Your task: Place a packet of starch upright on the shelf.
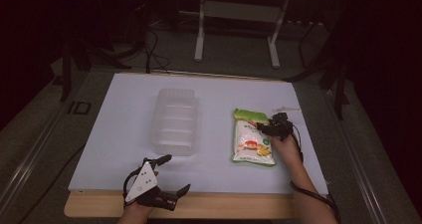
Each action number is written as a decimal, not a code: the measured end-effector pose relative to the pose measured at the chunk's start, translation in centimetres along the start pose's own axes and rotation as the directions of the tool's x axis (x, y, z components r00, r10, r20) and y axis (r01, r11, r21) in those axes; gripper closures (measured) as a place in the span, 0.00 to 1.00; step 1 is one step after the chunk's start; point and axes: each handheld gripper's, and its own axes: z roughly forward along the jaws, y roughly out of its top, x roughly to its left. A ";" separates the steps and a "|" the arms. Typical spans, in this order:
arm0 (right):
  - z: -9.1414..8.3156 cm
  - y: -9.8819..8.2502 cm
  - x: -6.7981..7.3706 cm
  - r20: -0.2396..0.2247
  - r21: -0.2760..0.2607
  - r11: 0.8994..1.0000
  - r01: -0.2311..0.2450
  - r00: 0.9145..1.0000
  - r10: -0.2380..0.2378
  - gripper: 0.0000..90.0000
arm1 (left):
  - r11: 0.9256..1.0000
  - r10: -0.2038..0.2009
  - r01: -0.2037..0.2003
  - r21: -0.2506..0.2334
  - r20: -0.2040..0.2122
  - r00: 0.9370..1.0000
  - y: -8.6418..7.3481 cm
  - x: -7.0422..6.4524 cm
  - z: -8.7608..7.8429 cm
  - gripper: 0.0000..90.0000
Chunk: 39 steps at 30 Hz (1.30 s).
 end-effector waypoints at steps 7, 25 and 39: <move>-0.1 -0.3 2.4 0.105 0.016 0.989 0.150 0.983 -0.150 0.94 | 1.000 0.003 -0.003 0.005 0.010 1.000 0.0 0.0 0.1 0.00; -3.3 1.7 3.1 0.042 -0.056 0.988 0.145 0.989 -0.143 0.95 | 0.999 -0.007 0.005 -0.047 -0.033 0.999 0.3 0.5 -0.6 0.00; -7.5 2.9 6.2 -0.049 -0.213 0.957 0.199 0.976 -0.214 0.96 | 1.000 -0.006 0.006 -0.031 -0.004 1.000 0.3 0.2 -0.1 0.00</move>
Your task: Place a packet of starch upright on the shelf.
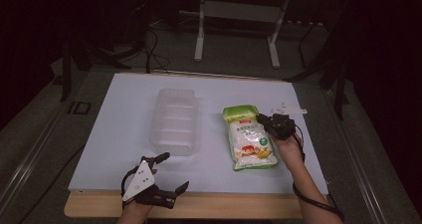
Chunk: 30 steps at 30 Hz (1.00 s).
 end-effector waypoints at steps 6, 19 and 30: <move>-1.8 1.3 1.8 -0.050 -0.069 0.997 0.028 0.998 -0.031 0.96 | 1.000 -0.007 0.007 -0.006 0.006 1.000 0.1 -0.1 0.1 0.00; -6.4 2.2 5.6 -0.150 -0.185 0.979 0.086 0.982 -0.114 0.96 | 0.995 -0.102 0.102 0.001 0.044 0.994 1.3 0.5 0.4 0.00; -10.6 4.7 6.5 -0.175 -0.309 0.949 0.062 0.977 -0.120 0.96 | 0.989 -0.138 0.142 -0.033 0.110 0.984 4.2 1.9 2.3 0.00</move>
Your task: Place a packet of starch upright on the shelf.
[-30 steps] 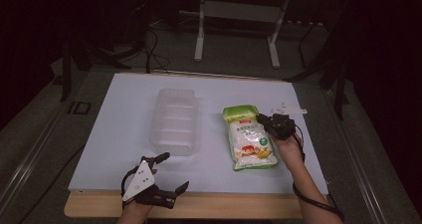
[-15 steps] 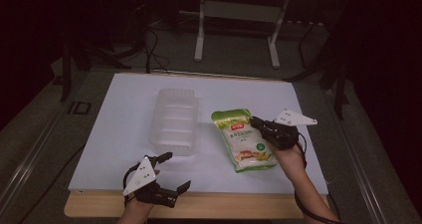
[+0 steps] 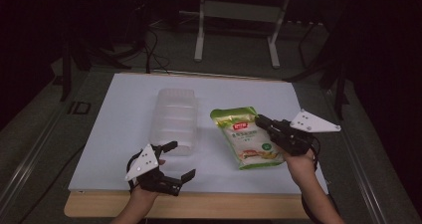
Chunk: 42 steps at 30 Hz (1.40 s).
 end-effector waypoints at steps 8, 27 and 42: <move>-0.3 1.5 1.2 -0.032 -0.042 0.999 0.016 0.999 -0.018 0.96 | 0.999 -0.032 0.032 0.014 0.049 0.998 3.1 0.9 2.6 0.00; 0.1 3.1 3.8 -0.123 -0.089 0.994 0.057 0.990 -0.068 0.96 | 0.998 -0.066 0.064 0.019 0.218 0.974 5.0 1.2 8.2 0.42; -0.1 1.9 2.8 -0.108 -0.104 0.994 0.024 0.993 -0.036 0.95 | 0.996 0.067 -0.079 0.051 0.210 0.975 6.0 0.7 8.1 0.90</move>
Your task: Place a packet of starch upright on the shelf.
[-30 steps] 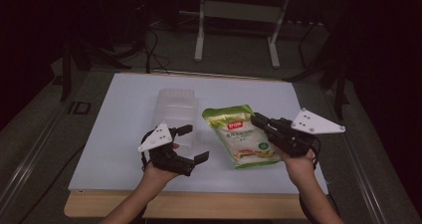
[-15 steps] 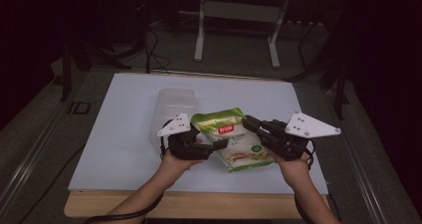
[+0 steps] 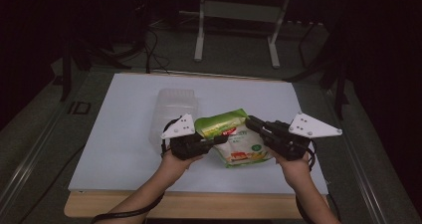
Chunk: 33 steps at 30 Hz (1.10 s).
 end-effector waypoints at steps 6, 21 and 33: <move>-0.2 0.4 -0.2 0.008 -0.010 1.000 0.001 1.000 -0.001 0.90 | 0.999 0.047 -0.047 0.028 -0.001 0.999 1.3 0.3 -0.2 0.91; -2.2 0.9 -1.6 0.062 -0.029 0.996 -0.086 0.994 0.087 0.15 | 0.989 0.124 -0.123 0.078 -0.016 0.992 4.5 2.6 -1.6 0.91; -2.8 -2.5 -3.6 0.041 0.035 0.985 -0.167 0.985 0.165 0.15 | 0.968 0.200 -0.192 0.163 -0.033 0.979 7.3 6.4 -4.7 0.91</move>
